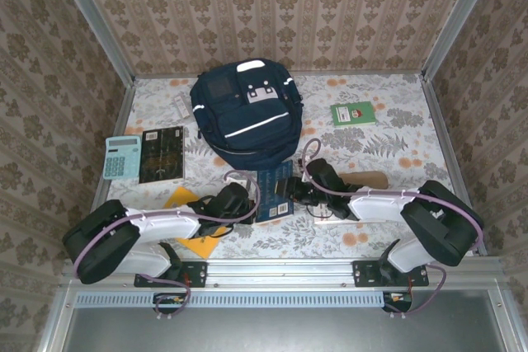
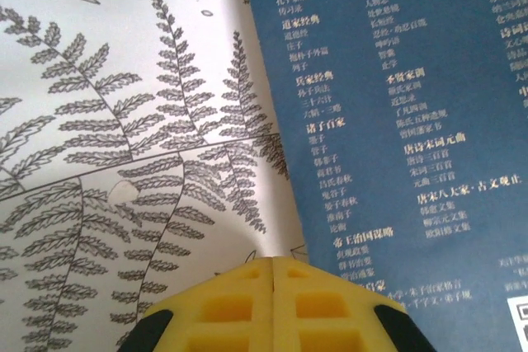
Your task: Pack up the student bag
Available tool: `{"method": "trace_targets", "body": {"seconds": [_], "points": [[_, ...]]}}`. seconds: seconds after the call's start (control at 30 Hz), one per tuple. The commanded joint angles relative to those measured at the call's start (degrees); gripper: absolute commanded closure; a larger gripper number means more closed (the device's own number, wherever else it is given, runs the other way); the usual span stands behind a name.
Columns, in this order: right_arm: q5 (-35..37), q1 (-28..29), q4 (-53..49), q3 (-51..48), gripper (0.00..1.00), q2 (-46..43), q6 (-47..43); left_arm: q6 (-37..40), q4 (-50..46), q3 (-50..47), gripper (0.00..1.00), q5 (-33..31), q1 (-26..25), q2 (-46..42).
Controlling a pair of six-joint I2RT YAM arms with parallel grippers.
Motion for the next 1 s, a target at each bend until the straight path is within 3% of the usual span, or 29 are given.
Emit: {"method": "trace_targets", "body": {"seconds": [0.0,0.17,0.33,0.4,0.5,0.63,0.73,0.87,0.97], "points": [[-8.03,-1.57,-2.32,2.36,0.54,0.78,-3.77,2.01,-3.62,-0.3,0.95,0.56,0.07,-0.76],[-10.34,-3.17,-6.38,4.73,0.59,1.53,-6.04,1.95,-3.36,-0.13,0.95,0.57,0.24,0.09],[-12.55,-4.66,-6.25,4.79,0.88,3.06,-6.3,2.54,-3.64,0.12,0.94,0.76,0.4,0.14],[-12.55,-5.5,-4.13,3.41,0.99,2.91,-5.34,2.94,-4.41,0.78,0.89,1.14,0.57,-0.33],[-12.23,-7.3,-0.81,0.74,1.0,0.71,-3.92,4.29,-7.14,2.58,0.71,1.74,0.49,-2.35],[-10.3,-9.63,-0.69,-1.94,1.0,-5.93,-3.79,7.11,-14.08,7.03,0.57,-0.28,0.54,-6.32],[-6.66,-11.36,-3.59,-4.04,1.0,-13.13,-4.44,10.0,-20.79,12.62,0.56,-1.84,1.94,-7.7],[0.66,-13.43,-10.37,-7.2,1.0,-25.64,-5.65,13.41,-24.32,18.64,0.57,3.96,8.94,-6.14],[3.89,-14.65,-15.65,-8.78,1.0,-35.31,-5.75,18.35,-27.48,24.26,0.55,3.26,12.34,-3.05]]}}
